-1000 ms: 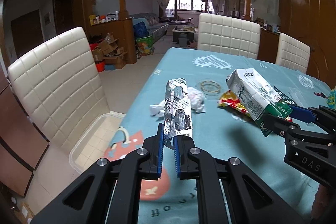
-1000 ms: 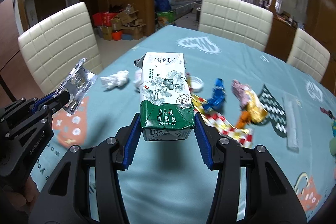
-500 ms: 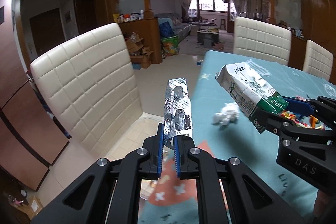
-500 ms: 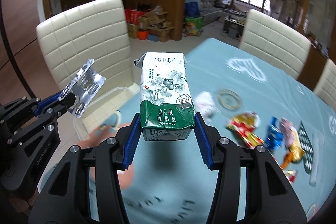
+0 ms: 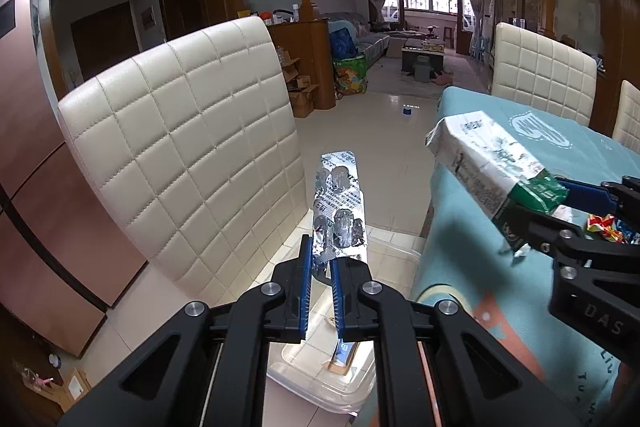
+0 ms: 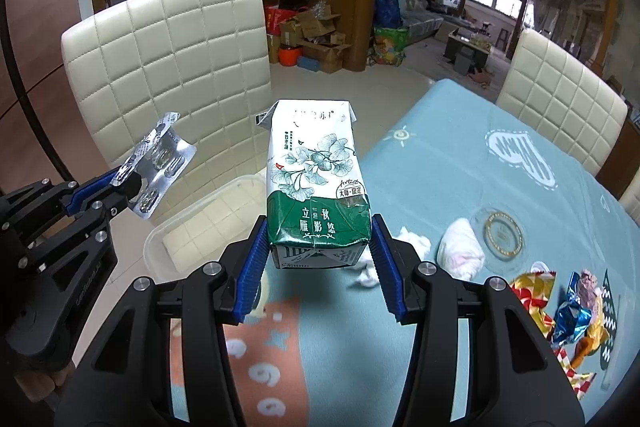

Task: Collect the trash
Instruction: 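Lift both held items and carry them to the clear bin, then open the left tool to drop the blister pack while the right tool drops the carton box, then move both open tools back over the table, then grasp the red-gold striped wrapper with the left tool while the right tool grasps the clear plastic tray, then lift the striped wrapper and plastic tray toward the bin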

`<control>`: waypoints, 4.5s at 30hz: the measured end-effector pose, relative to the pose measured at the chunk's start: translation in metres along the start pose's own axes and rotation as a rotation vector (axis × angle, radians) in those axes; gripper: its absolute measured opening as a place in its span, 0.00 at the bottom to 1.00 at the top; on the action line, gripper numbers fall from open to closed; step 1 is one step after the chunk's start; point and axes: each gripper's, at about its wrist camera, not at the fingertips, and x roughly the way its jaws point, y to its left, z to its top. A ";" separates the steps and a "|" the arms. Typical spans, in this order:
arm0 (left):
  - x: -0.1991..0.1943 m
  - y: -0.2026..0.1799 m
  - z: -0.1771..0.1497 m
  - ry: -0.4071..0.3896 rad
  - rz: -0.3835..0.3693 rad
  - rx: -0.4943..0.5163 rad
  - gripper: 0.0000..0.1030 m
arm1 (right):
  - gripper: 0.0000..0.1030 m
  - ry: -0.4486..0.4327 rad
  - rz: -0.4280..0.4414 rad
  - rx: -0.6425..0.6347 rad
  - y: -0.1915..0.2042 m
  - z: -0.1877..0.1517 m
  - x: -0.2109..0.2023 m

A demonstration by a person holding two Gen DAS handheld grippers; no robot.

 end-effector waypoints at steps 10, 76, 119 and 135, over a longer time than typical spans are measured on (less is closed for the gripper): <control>0.034 0.015 -0.008 0.065 -0.020 -0.043 0.65 | 0.50 0.036 0.017 -0.023 0.011 0.005 0.029; -0.094 -0.332 -0.028 0.101 -0.321 0.210 0.86 | 0.77 0.089 -0.417 0.415 -0.329 -0.203 -0.141; -0.063 -0.337 -0.032 0.209 -0.284 0.178 0.06 | 0.51 0.099 -0.280 0.508 -0.342 -0.210 -0.114; -0.101 -0.267 -0.016 0.069 -0.282 0.135 0.05 | 0.51 0.005 -0.194 0.334 -0.238 -0.155 -0.147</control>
